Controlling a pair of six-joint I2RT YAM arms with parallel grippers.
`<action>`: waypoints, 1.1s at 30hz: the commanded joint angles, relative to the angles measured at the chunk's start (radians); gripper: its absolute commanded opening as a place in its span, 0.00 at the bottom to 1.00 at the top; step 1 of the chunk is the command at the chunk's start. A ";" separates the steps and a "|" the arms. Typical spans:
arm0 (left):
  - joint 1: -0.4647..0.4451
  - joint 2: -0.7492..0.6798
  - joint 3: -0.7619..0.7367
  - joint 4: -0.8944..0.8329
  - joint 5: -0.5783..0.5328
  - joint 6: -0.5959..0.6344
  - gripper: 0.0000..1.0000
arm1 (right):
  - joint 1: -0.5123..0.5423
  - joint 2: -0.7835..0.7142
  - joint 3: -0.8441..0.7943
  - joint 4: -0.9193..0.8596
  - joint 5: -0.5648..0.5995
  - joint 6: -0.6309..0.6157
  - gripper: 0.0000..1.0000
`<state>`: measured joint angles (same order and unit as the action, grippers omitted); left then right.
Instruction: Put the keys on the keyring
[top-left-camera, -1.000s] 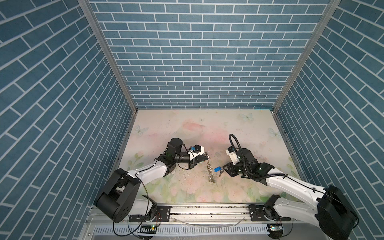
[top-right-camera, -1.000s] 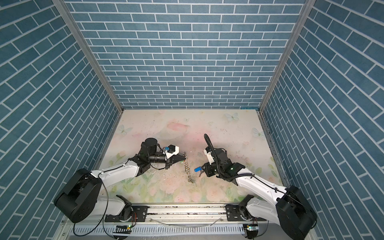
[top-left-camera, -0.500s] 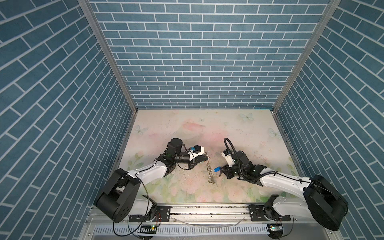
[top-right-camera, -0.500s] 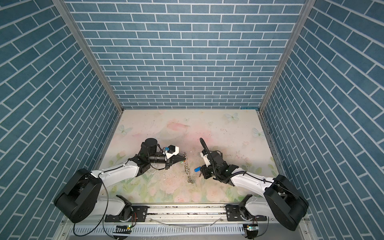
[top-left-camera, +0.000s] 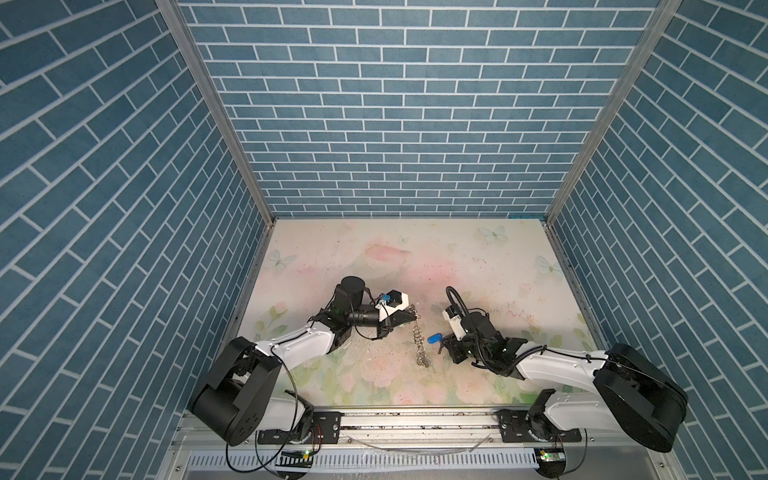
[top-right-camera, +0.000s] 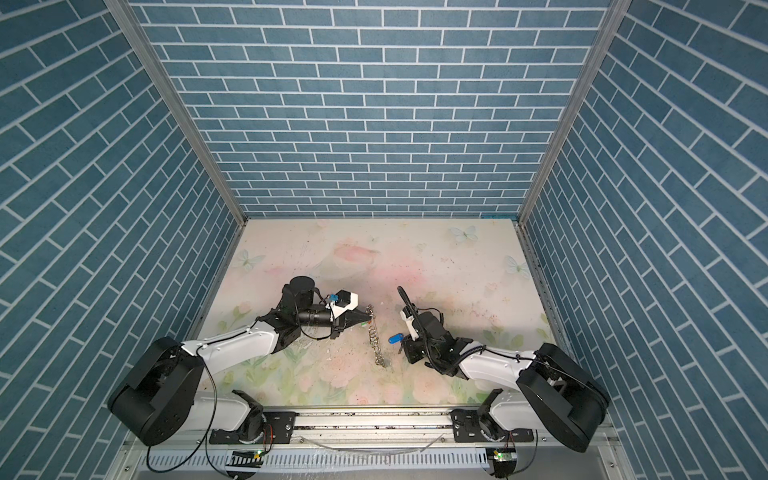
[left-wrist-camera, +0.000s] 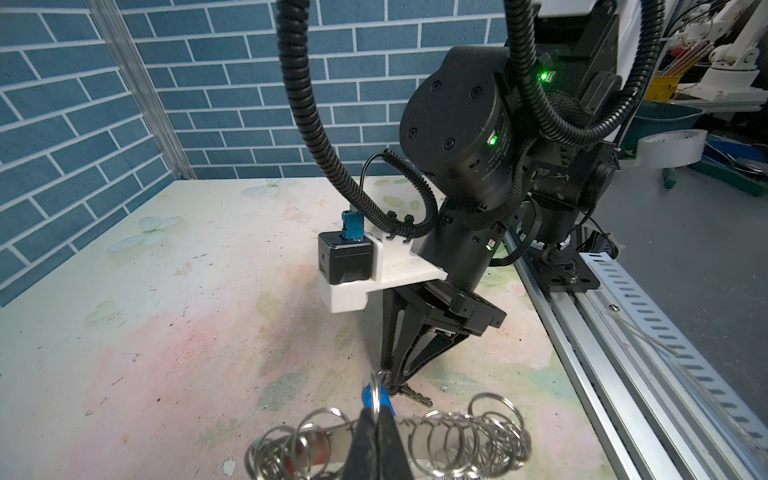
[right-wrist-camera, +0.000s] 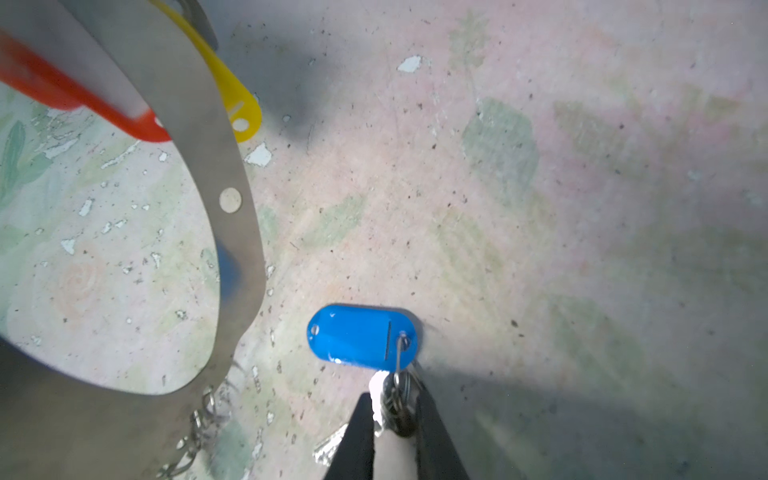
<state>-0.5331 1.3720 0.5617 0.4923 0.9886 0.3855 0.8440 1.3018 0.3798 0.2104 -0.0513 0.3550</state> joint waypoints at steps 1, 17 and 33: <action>0.005 -0.014 0.001 0.037 0.027 0.006 0.00 | 0.009 0.016 -0.013 0.041 0.040 -0.034 0.17; 0.005 -0.014 0.005 0.022 0.032 0.011 0.00 | 0.015 0.005 0.213 -0.418 0.036 -0.085 0.00; 0.005 -0.030 0.002 0.006 0.025 0.022 0.00 | -0.053 0.278 0.560 -0.940 -0.148 -0.068 0.00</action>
<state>-0.5331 1.3655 0.5617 0.4839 0.9916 0.3969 0.7956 1.5581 0.8833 -0.6205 -0.1772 0.3054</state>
